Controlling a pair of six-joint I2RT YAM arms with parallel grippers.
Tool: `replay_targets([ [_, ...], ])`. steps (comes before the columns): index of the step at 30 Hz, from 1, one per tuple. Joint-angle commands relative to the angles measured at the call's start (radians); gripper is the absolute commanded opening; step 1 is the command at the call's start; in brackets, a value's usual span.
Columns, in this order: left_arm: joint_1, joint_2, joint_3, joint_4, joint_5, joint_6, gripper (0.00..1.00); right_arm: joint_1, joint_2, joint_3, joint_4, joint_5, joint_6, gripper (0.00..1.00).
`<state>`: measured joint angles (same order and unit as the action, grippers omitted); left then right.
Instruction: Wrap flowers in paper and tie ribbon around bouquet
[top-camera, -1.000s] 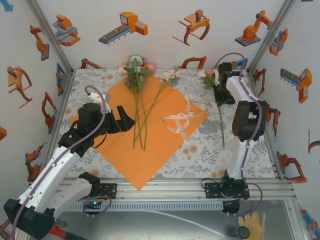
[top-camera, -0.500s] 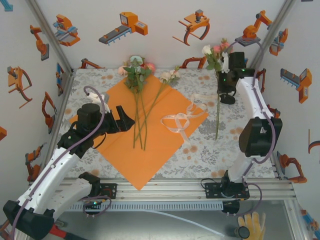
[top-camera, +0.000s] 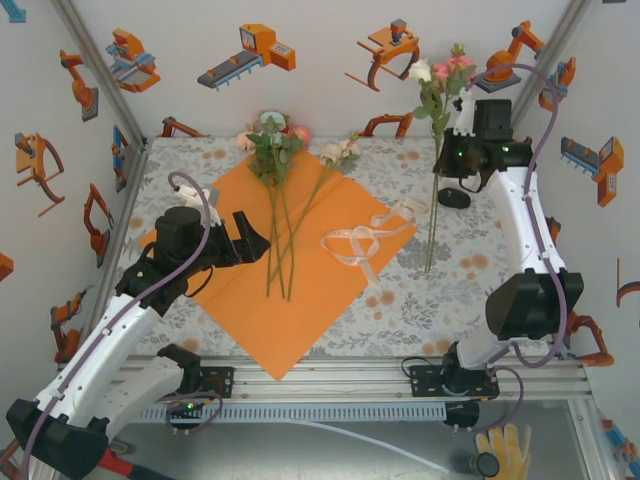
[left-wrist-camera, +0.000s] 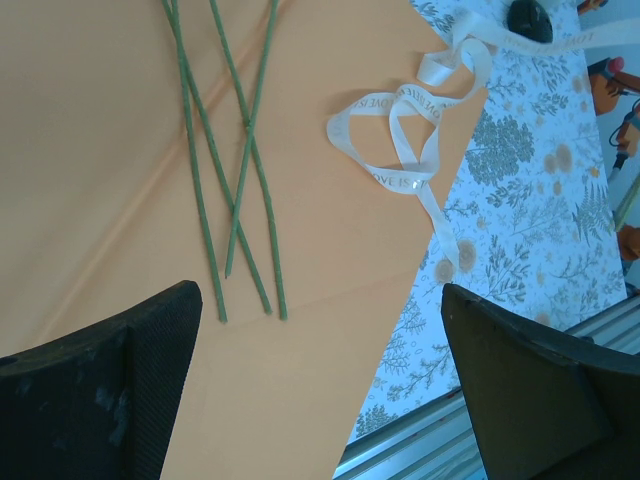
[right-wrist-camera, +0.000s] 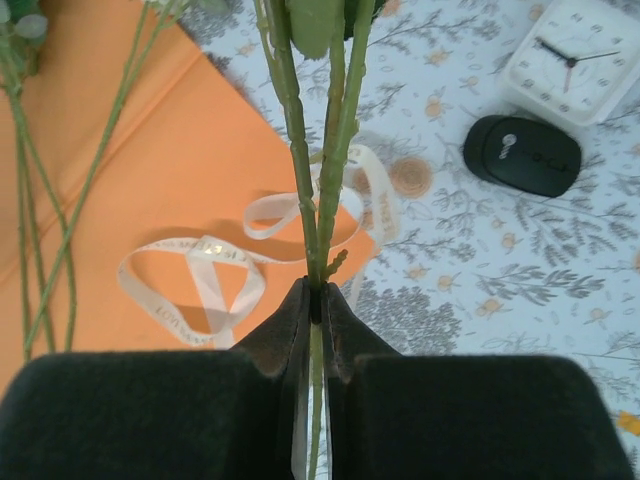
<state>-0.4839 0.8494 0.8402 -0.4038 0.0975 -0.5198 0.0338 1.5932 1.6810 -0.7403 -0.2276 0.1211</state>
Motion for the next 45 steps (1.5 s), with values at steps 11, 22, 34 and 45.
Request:
replay_targets([
  [11, -0.004, 0.016, -0.012, 0.036, 0.012, -0.015, 0.97, -0.006, -0.131, -0.086, -0.025, 0.009, 0.046, 0.02],
  [22, -0.005, 0.025, -0.022, 0.048, 0.013, -0.025, 0.97, 0.048, -0.177, -0.241, 0.042, 0.090, 0.064, 0.00],
  [34, 0.002, -0.043, 0.000, -0.058, -0.227, -0.089, 0.97, 0.619, 0.027, -0.221, 0.630, 0.400, 0.353, 0.00],
  [45, 0.009, -0.082, 0.005, -0.130, -0.218, -0.075, 0.97, 0.688, 0.691, 0.266, 0.809, 0.588, 0.368, 0.00],
])
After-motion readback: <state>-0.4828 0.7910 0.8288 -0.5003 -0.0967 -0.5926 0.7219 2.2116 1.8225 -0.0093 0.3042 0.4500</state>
